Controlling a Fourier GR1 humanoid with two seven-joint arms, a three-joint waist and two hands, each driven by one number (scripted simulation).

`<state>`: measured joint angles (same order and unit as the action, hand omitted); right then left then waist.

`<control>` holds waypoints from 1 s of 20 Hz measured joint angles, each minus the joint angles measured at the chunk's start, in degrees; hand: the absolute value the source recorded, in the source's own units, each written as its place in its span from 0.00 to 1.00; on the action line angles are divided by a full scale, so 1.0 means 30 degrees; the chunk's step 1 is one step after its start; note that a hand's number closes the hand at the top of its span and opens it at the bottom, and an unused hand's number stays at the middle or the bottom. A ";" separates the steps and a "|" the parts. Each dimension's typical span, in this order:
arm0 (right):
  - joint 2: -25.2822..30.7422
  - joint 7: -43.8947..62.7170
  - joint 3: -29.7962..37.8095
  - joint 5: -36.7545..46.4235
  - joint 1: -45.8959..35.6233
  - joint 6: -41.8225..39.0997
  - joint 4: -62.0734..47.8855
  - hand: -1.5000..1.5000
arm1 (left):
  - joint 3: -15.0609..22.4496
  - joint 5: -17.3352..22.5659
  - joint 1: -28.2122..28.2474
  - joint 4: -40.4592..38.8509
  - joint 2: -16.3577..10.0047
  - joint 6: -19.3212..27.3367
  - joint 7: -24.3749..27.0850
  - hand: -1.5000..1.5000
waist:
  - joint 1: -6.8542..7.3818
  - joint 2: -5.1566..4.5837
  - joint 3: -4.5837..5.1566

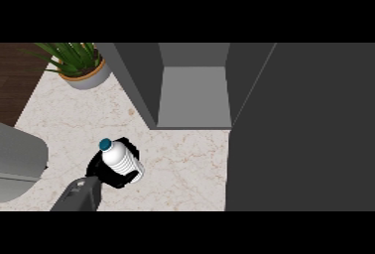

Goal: Pick up the bottled water, place it into the cabinet and close the cabinet

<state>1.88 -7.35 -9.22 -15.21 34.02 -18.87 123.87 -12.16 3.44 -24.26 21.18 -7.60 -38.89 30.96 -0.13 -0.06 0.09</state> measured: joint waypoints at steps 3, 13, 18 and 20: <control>-0.0040 -0.0087 0.0037 0.0148 0.0173 0.0109 0.0159 0.00 | -0.1683 0.1477 0.0693 0.0372 -0.0298 0.1578 0.0967 1.00 | 0.0152 0.0033 -0.0002; 0.0138 -0.0356 0.0051 0.0010 0.0137 -0.0191 -0.0139 0.00 | -0.3215 0.4335 0.2276 0.2646 -0.0009 0.2255 0.0853 1.00 | 0.0040 0.0059 -0.0028; 0.0274 -0.0289 0.0057 -0.0174 0.0160 -0.0345 -0.0147 0.00 | -0.2715 0.5612 0.3882 0.6129 0.0856 0.2130 -0.0911 1.00 | 0.0098 0.0090 -0.0042; 0.0044 -0.0447 -0.0296 0.0343 -0.0015 -0.0124 -0.0352 0.00 | -0.2284 0.5902 0.4600 0.7871 0.1459 0.2638 -0.1685 1.00 | 0.0107 0.0092 -0.0048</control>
<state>2.01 -8.70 -10.10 -14.18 33.97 -19.24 122.82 -19.01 21.15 -10.45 44.79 -3.22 -30.98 25.91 0.19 0.21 -0.06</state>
